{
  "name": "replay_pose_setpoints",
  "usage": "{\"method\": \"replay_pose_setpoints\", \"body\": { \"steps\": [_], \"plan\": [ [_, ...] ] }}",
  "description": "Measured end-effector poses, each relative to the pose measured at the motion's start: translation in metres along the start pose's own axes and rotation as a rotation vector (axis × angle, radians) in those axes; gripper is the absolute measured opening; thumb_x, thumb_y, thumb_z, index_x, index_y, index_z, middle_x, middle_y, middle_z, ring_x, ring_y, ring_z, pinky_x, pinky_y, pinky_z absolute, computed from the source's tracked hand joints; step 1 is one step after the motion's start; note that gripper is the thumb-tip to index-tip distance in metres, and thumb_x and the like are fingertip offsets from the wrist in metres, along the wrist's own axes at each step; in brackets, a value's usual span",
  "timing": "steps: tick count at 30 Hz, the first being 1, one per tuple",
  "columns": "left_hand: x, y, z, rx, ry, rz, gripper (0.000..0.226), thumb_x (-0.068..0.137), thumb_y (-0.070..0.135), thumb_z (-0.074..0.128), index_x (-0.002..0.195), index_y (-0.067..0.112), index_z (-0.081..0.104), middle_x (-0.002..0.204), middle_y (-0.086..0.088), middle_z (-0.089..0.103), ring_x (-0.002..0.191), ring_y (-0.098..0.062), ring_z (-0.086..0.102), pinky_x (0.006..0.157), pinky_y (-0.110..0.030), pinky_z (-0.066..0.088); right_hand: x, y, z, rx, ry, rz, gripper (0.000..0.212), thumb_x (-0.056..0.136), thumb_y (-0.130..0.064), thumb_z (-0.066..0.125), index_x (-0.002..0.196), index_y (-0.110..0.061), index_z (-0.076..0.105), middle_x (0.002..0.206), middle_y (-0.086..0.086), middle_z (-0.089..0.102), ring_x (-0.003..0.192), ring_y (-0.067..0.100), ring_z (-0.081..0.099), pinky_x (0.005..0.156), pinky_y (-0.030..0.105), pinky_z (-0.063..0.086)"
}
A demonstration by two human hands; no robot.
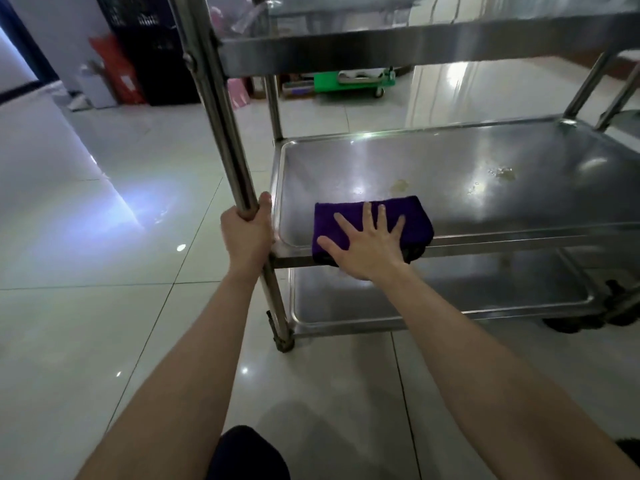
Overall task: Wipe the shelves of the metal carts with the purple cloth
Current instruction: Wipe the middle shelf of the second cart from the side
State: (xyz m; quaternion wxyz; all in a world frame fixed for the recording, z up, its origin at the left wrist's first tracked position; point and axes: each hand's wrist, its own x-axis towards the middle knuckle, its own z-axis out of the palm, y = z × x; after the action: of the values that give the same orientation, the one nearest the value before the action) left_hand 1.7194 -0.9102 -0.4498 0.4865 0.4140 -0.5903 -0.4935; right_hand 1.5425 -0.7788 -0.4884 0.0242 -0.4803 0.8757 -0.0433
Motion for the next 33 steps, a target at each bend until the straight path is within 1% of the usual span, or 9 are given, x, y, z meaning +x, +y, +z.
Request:
{"method": "replay_pose_setpoints", "body": {
  "steps": [2,5,9,12,14,23,26,30,33],
  "plan": [
    [0.008,-0.002,0.005,-0.016,0.054,0.005,0.044,0.089,0.046,0.070,0.071,0.012,0.049,0.063,-0.013,0.045,0.058,-0.025,0.046,0.058,-0.040,0.043,0.007,-0.003,0.000,-0.003,-0.009,0.015,0.098,0.087,-0.097,-0.004,0.171,-0.046,0.004,0.180,0.019,-0.003,0.164,0.050,-0.008,0.118,0.079,-0.015],
    [0.021,-0.005,0.010,-0.016,0.059,0.015,0.043,0.086,0.044,0.069,0.068,0.011,0.049,0.062,-0.012,0.044,0.057,-0.025,0.045,0.057,-0.040,0.042,0.018,-0.003,-0.011,-0.025,-0.080,0.018,0.100,0.083,-0.100,-0.001,0.170,-0.050,0.003,0.181,0.017,-0.003,0.164,0.050,-0.007,0.118,0.082,-0.013],
    [0.031,-0.013,0.014,-0.029,0.040,0.039,0.054,0.085,0.045,0.066,0.071,-0.005,0.048,0.061,-0.013,0.045,0.054,-0.025,0.046,0.054,-0.040,0.043,0.032,0.013,-0.033,-0.046,-0.162,0.018,0.108,0.073,-0.108,0.005,0.168,-0.056,0.013,0.180,0.011,0.009,0.164,0.046,0.002,0.116,0.085,-0.010],
    [0.039,-0.022,0.017,-0.011,0.032,0.059,0.044,0.085,0.044,0.066,0.066,0.009,0.049,0.059,-0.012,0.047,0.051,-0.025,0.048,0.051,-0.038,0.046,0.031,0.016,-0.019,0.018,-0.139,0.036,0.102,0.076,-0.107,0.004,0.166,-0.060,0.006,0.182,0.004,-0.006,0.166,0.039,-0.013,0.117,0.082,-0.017],
    [0.045,-0.022,0.018,-0.001,0.041,0.065,0.039,0.084,0.043,0.066,0.064,0.015,0.047,0.059,-0.012,0.046,0.051,-0.025,0.047,0.051,-0.038,0.046,0.039,0.019,-0.010,0.030,-0.105,0.037,0.104,0.073,-0.109,0.001,0.165,-0.062,0.004,0.182,0.002,-0.008,0.166,0.036,-0.015,0.117,0.081,-0.019],
    [0.050,-0.025,0.017,-0.017,0.054,0.058,0.033,0.082,0.032,0.066,0.067,0.013,0.044,0.062,-0.014,0.039,0.056,-0.026,0.039,0.053,-0.043,0.038,0.135,0.101,-0.028,0.056,-0.165,0.228,0.104,0.073,-0.110,0.012,0.165,-0.062,0.001,0.181,0.003,-0.015,0.165,0.036,-0.021,0.117,0.083,-0.016],
    [0.048,-0.026,0.017,-0.033,0.060,0.072,0.030,0.084,0.030,0.065,0.068,0.011,0.047,0.063,-0.013,0.040,0.056,-0.026,0.039,0.054,-0.042,0.038,0.176,0.080,-0.029,0.034,-0.147,0.214,0.103,0.076,-0.108,0.013,0.167,-0.059,0.001,0.181,0.010,-0.014,0.164,0.042,-0.020,0.114,0.086,-0.016],
    [0.047,-0.025,0.017,-0.054,0.069,0.086,0.032,0.089,0.026,0.065,0.068,0.013,0.044,0.063,-0.016,0.039,0.055,-0.028,0.039,0.054,-0.043,0.037,0.218,0.002,-0.026,0.021,-0.149,0.027,0.093,0.086,-0.101,0.015,0.167,-0.058,0.001,0.181,0.013,-0.013,0.163,0.047,-0.018,0.113,0.088,-0.016],
    [0.048,-0.026,0.019,-0.048,0.085,0.101,0.041,0.090,0.028,0.065,0.069,0.004,0.039,0.063,-0.026,0.037,0.057,-0.030,0.039,0.055,-0.044,0.038,0.228,-0.056,-0.020,0.005,-0.166,-0.057,0.088,0.091,-0.097,0.015,0.168,-0.057,0.003,0.181,0.012,-0.014,0.163,0.046,-0.019,0.112,0.088,-0.018]
  ]
}}
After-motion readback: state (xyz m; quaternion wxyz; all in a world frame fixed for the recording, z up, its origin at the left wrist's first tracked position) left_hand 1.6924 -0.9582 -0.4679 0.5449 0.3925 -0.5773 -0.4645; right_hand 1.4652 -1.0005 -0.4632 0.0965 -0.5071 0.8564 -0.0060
